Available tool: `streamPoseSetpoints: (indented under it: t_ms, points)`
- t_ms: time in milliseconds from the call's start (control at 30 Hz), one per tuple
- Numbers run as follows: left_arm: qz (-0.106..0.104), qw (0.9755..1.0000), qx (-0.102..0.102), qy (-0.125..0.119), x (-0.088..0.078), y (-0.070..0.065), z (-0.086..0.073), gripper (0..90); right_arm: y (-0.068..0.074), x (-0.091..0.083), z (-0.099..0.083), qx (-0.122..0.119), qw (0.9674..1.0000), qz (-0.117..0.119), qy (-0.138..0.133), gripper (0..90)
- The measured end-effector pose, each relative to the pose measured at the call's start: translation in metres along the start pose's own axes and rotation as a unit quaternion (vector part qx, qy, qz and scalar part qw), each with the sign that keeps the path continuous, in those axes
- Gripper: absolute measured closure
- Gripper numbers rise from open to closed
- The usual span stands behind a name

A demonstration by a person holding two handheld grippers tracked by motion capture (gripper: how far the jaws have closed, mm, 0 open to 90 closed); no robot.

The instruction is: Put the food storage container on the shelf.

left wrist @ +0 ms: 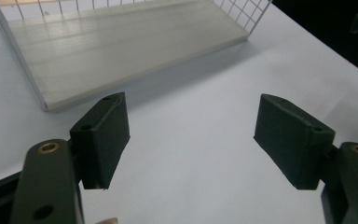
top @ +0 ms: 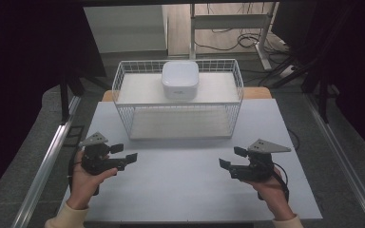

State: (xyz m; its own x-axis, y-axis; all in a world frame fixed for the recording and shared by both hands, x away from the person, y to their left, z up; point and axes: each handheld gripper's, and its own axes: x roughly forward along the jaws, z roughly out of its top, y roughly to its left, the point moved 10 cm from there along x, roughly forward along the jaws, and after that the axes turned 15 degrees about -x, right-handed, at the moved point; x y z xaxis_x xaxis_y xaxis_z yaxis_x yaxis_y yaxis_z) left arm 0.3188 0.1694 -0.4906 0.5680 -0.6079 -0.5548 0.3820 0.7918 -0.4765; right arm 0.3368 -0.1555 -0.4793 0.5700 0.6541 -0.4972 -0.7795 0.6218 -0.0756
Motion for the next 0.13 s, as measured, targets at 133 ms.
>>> streamPoseSetpoints:
  t_ms: [133]
  points:
    - [-0.002, 1.0000, 0.007, 0.001, 0.0019, -0.0045, -0.0009, 25.7, -0.0025, -0.0044, 0.0032, -0.002, 0.9998, -0.015, -0.011, 22.2]
